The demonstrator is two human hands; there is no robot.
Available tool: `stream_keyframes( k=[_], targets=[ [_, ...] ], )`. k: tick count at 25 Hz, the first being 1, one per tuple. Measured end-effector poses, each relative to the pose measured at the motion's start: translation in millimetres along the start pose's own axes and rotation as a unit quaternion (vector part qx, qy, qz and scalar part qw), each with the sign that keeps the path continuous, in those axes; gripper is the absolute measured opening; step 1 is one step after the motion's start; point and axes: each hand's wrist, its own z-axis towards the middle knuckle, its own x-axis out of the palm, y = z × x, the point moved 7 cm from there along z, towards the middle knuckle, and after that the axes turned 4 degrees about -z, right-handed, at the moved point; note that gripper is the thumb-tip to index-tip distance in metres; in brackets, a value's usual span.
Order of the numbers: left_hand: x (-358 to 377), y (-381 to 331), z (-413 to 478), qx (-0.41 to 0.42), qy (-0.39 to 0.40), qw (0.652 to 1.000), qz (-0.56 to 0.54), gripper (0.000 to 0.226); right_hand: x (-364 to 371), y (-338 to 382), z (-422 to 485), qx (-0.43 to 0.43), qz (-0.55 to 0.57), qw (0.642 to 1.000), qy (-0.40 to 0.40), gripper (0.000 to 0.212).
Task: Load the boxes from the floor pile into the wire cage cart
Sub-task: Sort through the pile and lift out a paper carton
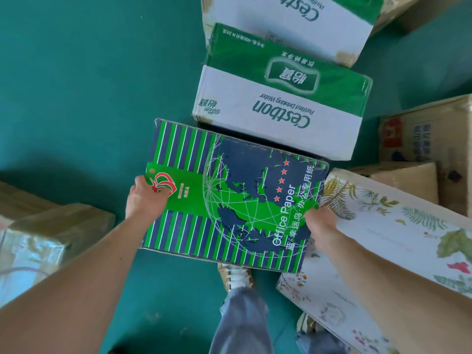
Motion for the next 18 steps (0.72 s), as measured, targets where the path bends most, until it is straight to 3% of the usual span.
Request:
stream_keyframes(
  k=[2, 9, 11, 13, 16, 18],
  targets=[
    [-1.3, 3.3, 4.1, -0.009, 0.004, 1.000, -0.008, 0.057, 2.2, -7.2, 6.5, 0.017, 0.014, 1.000, 0.020, 0.022],
    [-10.3, 28.8, -3.7, -0.059, -0.011, 0.997, -0.038, 0.068, 6.4, -11.8, -15.1, -0.008, 0.104, 0.990, 0.100, 0.014],
    [-24.4, 36.9, -13.7, -0.072, -0.040, 0.996, -0.045, 0.077, 4.9, -4.2, -32.2, -0.024, 0.099, 0.990, 0.100, 0.022],
    [-41.8, 43.3, -28.0, -0.089, -0.070, 0.993, -0.039, 0.089, 0.6, 7.5, -54.6, -0.046, 0.102, 0.988, 0.105, 0.011],
    [-68.2, 45.4, -49.3, -0.106, -0.081, 0.991, 0.001, 0.099, -7.3, 21.5, -84.2, -0.078, 0.068, 0.987, 0.123, 0.022],
    [-91.6, 43.5, -66.1, -0.107, -0.080, 0.991, 0.024, 0.104, -23.0, 28.7, -104.3, -0.098, 0.060, 0.986, 0.124, 0.017]
  ],
)
